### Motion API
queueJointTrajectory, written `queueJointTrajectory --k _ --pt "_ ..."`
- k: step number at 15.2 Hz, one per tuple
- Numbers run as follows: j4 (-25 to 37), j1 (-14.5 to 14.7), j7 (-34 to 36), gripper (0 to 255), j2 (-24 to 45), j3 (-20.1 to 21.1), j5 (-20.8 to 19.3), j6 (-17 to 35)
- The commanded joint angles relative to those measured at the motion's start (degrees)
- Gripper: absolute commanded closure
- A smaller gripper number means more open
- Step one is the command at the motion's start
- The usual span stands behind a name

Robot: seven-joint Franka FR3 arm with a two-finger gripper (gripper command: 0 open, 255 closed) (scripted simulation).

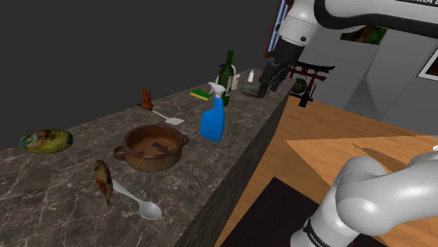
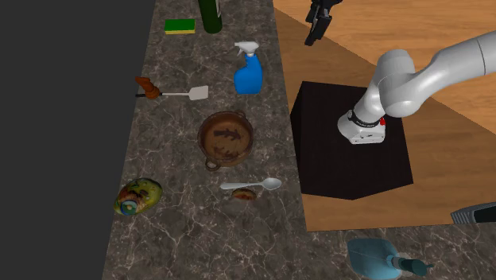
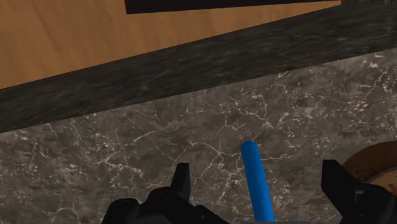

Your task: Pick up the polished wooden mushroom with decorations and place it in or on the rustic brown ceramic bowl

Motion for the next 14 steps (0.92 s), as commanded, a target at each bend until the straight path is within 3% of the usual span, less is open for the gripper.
queueJointTrajectory --k 1,14 --pt "0.0 0.0 0.0 0 0.0 0.0 0.0 0.0" --pt "6.0 4.6 13.6 0 14.4 14.7 4.6 6.4"
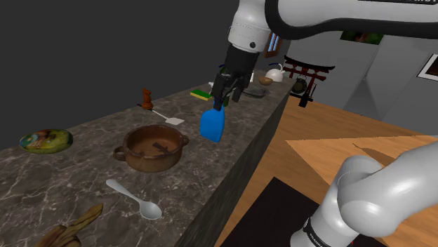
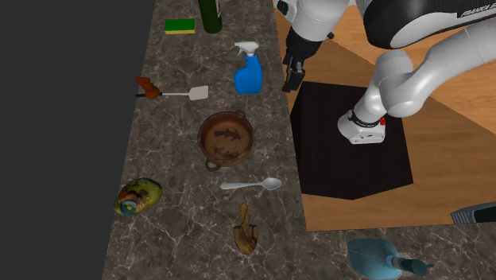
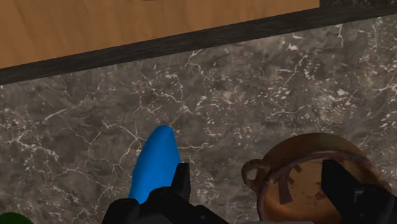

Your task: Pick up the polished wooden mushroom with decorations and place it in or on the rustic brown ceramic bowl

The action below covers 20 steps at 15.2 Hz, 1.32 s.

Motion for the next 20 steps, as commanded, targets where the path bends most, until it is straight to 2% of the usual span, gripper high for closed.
queueJointTrajectory --k 1,6,11,16,20 --pt "1.5 0.5 2.2 0 3.0 2.2 0.2 1.2" --pt "6.7 1.4 7.7 0 10.9 7.8 -0.5 2.9" --pt "13.5 2.4 13.8 0 20.0 13.1 -3.0 3.8" --pt "22.0 4.4 20.5 0 30.5 17.7 -7.7 3.4" --pt "30.3 7.4 25.8 0 39.9 20.3 -12.9 1.7"
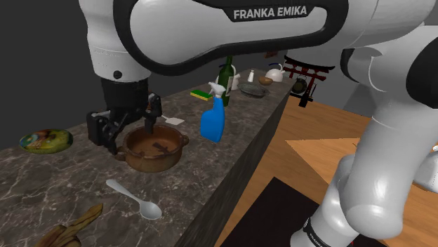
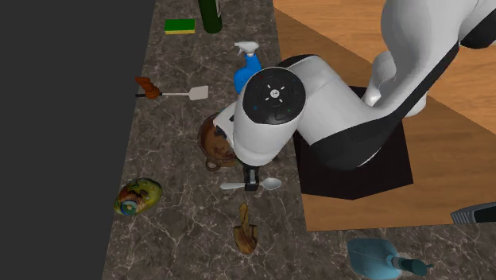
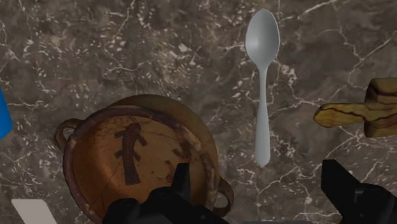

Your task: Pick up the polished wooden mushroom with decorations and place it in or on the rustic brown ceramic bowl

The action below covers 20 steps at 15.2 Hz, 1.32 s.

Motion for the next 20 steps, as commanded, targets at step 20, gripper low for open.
queueJointTrajectory --k 20 --pt "7.1 5.6 6.7 0 12.9 1.3 -7.2 2.0"
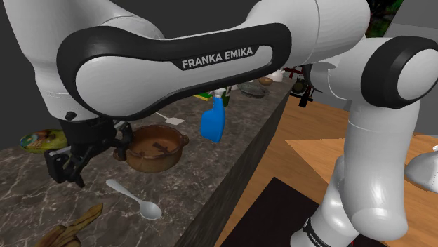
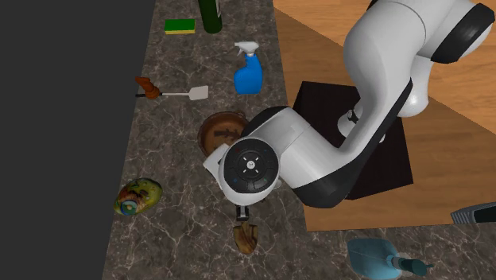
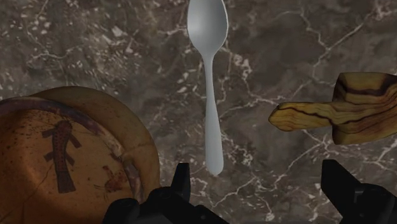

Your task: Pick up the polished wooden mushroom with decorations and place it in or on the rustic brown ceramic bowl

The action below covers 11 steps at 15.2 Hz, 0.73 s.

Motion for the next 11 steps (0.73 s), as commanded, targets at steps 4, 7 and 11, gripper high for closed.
queueJointTrajectory --k 4,7,11 --pt "0.0 0.0 0.0 255 0.0 0.0 0.0 0.0" --pt "0.0 0.0 0.0 255 0.0 0.0 0.0 0.0" --pt "0.0 0.0 0.0 0 0.0 0.0 0.0 0.0"
